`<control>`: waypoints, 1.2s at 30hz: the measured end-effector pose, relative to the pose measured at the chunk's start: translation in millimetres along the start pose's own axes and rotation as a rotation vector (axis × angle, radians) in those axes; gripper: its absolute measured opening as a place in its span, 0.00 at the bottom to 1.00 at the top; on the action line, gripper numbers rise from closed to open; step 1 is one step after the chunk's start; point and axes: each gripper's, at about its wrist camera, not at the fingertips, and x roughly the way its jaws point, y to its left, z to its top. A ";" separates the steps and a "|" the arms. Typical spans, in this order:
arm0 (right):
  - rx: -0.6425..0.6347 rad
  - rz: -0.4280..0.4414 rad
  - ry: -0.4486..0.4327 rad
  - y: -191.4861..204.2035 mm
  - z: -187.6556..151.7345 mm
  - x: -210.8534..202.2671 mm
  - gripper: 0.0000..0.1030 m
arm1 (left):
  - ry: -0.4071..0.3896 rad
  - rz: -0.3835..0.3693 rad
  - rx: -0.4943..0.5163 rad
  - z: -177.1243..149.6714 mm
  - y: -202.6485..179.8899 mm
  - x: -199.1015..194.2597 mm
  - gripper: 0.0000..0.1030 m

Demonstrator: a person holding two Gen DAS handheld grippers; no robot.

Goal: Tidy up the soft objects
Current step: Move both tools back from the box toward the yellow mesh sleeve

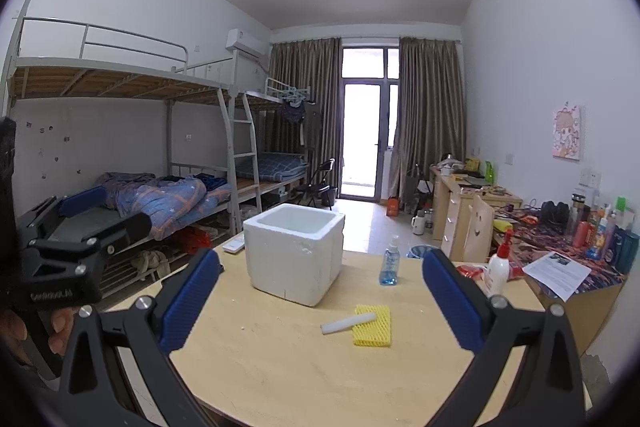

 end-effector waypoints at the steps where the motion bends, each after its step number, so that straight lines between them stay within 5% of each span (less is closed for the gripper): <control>1: 0.004 -0.001 0.002 0.1 -3.8 -1.5 1.00 | -0.003 -0.001 -0.004 -3.4 -0.7 -0.7 0.99; 18: 0.078 -0.082 0.001 -9.7 -58.0 -8.1 1.00 | -0.012 -0.070 -0.068 -50.2 -2.4 3.5 0.99; 29: 0.123 -0.101 0.040 -17.9 -81.2 -2.8 1.00 | 0.012 -0.003 -0.068 -80.0 -1.4 13.5 0.99; 36: 0.119 -0.111 0.070 -11.2 -98.4 -4.2 1.00 | 0.043 -0.028 -0.074 -93.2 -5.1 13.6 0.99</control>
